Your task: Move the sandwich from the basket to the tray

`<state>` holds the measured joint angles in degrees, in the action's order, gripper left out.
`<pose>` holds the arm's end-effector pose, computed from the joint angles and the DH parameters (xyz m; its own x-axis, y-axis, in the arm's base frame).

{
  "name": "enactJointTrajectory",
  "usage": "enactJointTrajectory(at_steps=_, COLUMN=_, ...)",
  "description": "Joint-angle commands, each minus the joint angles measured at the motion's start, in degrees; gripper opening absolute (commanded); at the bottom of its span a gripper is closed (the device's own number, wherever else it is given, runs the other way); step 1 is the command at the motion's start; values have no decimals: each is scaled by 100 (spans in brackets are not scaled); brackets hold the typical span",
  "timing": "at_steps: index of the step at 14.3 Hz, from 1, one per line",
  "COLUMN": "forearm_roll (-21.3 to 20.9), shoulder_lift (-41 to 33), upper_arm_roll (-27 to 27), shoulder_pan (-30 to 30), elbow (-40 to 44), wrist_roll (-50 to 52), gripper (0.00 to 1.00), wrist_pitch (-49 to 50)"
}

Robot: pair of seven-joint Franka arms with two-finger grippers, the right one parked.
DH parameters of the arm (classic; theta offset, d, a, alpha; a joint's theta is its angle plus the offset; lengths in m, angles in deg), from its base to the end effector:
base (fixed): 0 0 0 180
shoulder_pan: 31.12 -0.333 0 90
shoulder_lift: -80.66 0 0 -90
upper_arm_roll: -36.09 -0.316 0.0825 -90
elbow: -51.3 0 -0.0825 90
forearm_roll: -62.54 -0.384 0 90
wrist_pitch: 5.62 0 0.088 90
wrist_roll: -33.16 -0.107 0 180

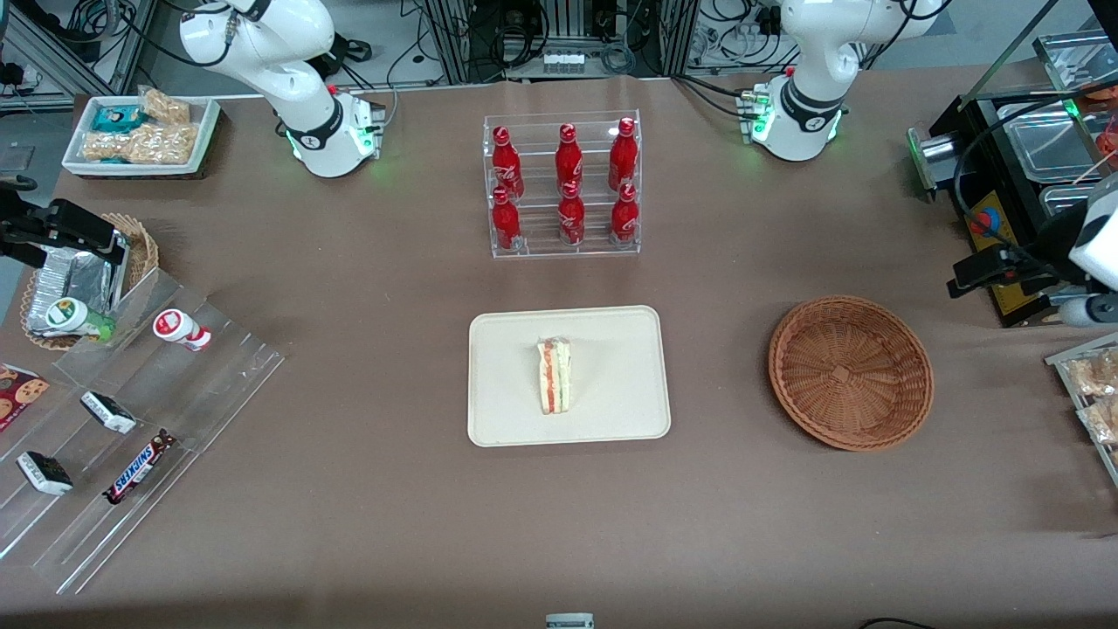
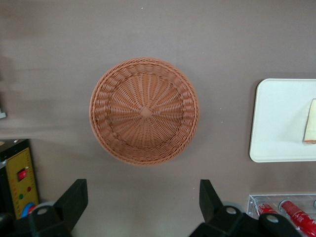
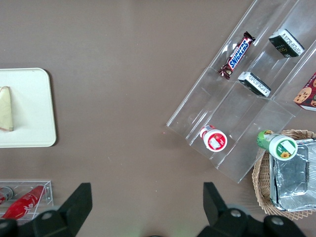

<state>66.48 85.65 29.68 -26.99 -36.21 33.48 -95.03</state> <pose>0.5788 0.0128 0.5952 0.9976 0.0447 -0.0537 0.0478 -0.9971 0.0587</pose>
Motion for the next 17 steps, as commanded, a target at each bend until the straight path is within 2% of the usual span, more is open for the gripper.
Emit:
enactJointTrajectory(at_steps=1, forearm_roll=-278, shoulder_lift=-59, upper_arm_roll=9, shoulder_pan=-18, elbow=33, wrist_roll=30, gripper=100, wrist_pitch=178)
enactJointTrajectory(at_steps=3, forearm_roll=-428, shoulder_lift=-42, upper_arm_roll=26, shoulder_pan=-10, elbow=6, wrist_roll=30, gripper=100, wrist_pitch=178)
enactJointTrajectory(at_steps=8, forearm_roll=-429, shoulder_lift=-165, upper_arm_roll=26, shoulder_pan=-10, elbow=-151, wrist_roll=30, gripper=100, wrist_pitch=178)
enactJointTrajectory(at_steps=17, forearm_roll=-438, shoulder_lift=-1158, upper_arm_roll=26, shoulder_pan=-1, elbow=-1514, wrist_roll=30, gripper=100, wrist_pitch=-296)
